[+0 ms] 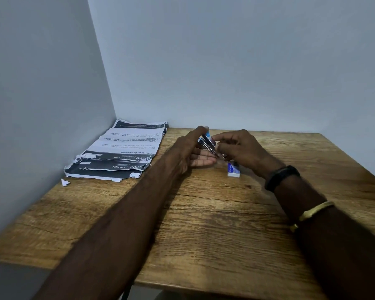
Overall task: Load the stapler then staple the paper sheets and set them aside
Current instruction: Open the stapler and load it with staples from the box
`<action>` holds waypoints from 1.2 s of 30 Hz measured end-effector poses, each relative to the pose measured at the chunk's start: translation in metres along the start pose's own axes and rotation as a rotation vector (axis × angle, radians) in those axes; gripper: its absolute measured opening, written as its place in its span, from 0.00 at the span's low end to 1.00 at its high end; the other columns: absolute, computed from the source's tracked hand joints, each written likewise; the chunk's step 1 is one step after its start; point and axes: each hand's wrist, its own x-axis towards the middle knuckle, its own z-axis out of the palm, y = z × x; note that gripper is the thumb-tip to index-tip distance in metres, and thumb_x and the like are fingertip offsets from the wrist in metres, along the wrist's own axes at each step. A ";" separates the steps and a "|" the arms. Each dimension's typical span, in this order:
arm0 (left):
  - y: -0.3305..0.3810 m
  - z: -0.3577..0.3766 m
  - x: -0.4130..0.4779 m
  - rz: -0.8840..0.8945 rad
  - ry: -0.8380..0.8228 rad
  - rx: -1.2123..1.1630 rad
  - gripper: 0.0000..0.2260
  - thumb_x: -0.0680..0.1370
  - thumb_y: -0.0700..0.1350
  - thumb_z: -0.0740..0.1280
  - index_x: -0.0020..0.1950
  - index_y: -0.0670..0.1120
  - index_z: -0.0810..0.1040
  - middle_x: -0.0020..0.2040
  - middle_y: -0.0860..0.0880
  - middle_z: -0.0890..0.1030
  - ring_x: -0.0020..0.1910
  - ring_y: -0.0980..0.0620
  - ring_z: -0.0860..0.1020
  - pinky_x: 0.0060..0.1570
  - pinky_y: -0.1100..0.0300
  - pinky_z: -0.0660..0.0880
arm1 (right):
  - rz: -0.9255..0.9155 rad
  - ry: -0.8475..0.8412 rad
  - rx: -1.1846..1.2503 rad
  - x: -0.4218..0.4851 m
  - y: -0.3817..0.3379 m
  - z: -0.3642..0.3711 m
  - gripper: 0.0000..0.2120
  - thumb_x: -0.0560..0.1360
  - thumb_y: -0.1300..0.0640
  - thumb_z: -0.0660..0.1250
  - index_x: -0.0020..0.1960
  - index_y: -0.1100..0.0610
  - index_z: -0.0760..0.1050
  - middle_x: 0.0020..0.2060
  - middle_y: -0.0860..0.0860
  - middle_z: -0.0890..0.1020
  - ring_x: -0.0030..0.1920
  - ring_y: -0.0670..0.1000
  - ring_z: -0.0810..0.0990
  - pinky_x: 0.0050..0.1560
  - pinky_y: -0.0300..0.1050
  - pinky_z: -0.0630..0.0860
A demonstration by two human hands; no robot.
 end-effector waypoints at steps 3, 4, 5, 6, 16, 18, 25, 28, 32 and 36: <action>-0.001 0.001 0.001 0.025 0.029 -0.013 0.19 0.79 0.54 0.67 0.50 0.37 0.82 0.43 0.35 0.87 0.36 0.44 0.87 0.32 0.58 0.83 | -0.022 0.008 -0.087 0.001 0.001 0.003 0.13 0.78 0.63 0.67 0.59 0.54 0.85 0.44 0.45 0.86 0.37 0.35 0.80 0.37 0.27 0.72; -0.002 0.002 0.001 0.033 0.034 -0.020 0.18 0.79 0.53 0.66 0.50 0.37 0.82 0.42 0.35 0.87 0.35 0.44 0.87 0.31 0.59 0.82 | -0.030 0.009 -0.107 0.001 0.000 0.004 0.13 0.78 0.62 0.66 0.59 0.54 0.85 0.45 0.45 0.86 0.39 0.35 0.80 0.37 0.27 0.71; -0.002 0.002 0.001 0.041 0.038 -0.027 0.18 0.79 0.53 0.66 0.49 0.37 0.82 0.40 0.35 0.86 0.34 0.44 0.86 0.30 0.59 0.82 | -0.040 0.007 -0.121 0.001 0.000 0.004 0.13 0.78 0.62 0.66 0.59 0.54 0.85 0.46 0.44 0.86 0.39 0.34 0.80 0.38 0.27 0.71; -0.003 0.002 0.001 0.048 0.042 -0.032 0.17 0.79 0.52 0.66 0.49 0.37 0.82 0.39 0.36 0.86 0.33 0.44 0.86 0.30 0.59 0.82 | -0.049 0.006 -0.128 0.001 -0.001 0.004 0.13 0.78 0.62 0.66 0.59 0.53 0.85 0.44 0.43 0.86 0.38 0.33 0.80 0.37 0.27 0.70; -0.002 0.002 0.000 0.029 0.009 -0.013 0.17 0.79 0.53 0.66 0.48 0.38 0.82 0.41 0.36 0.87 0.38 0.43 0.87 0.35 0.57 0.84 | -0.031 0.047 -0.117 0.000 -0.002 0.004 0.10 0.77 0.59 0.69 0.56 0.52 0.86 0.41 0.44 0.87 0.36 0.34 0.81 0.36 0.27 0.71; -0.001 0.003 -0.002 0.018 -0.016 0.000 0.19 0.79 0.56 0.67 0.49 0.40 0.82 0.42 0.37 0.87 0.40 0.44 0.87 0.38 0.56 0.85 | 0.002 0.058 -0.076 0.000 -0.002 0.001 0.10 0.77 0.58 0.71 0.56 0.52 0.85 0.38 0.48 0.87 0.34 0.38 0.82 0.35 0.30 0.74; 0.001 0.009 -0.004 0.107 0.017 0.054 0.17 0.79 0.58 0.68 0.53 0.43 0.80 0.42 0.43 0.82 0.35 0.50 0.83 0.36 0.59 0.83 | 0.123 0.019 0.083 -0.001 -0.006 -0.003 0.17 0.70 0.57 0.79 0.57 0.52 0.82 0.40 0.54 0.88 0.39 0.53 0.87 0.45 0.53 0.84; 0.003 0.008 -0.005 0.138 0.038 0.103 0.17 0.81 0.54 0.65 0.56 0.40 0.80 0.44 0.40 0.84 0.39 0.47 0.83 0.36 0.58 0.82 | 0.175 0.060 0.057 0.000 -0.010 -0.002 0.20 0.67 0.55 0.82 0.57 0.51 0.81 0.40 0.54 0.88 0.39 0.53 0.88 0.43 0.52 0.85; -0.001 0.010 -0.003 0.232 0.079 0.199 0.09 0.80 0.42 0.66 0.50 0.37 0.82 0.44 0.40 0.83 0.42 0.45 0.82 0.39 0.55 0.81 | 0.230 0.117 -0.092 -0.001 -0.013 0.004 0.22 0.65 0.55 0.82 0.56 0.52 0.80 0.47 0.55 0.85 0.40 0.52 0.87 0.43 0.53 0.86; -0.009 0.008 0.001 0.373 0.183 0.433 0.03 0.79 0.41 0.70 0.48 0.45 0.84 0.48 0.43 0.85 0.45 0.49 0.82 0.46 0.54 0.81 | 0.270 0.170 -0.257 -0.002 -0.013 0.011 0.25 0.64 0.50 0.82 0.58 0.51 0.79 0.54 0.53 0.82 0.48 0.53 0.85 0.47 0.52 0.84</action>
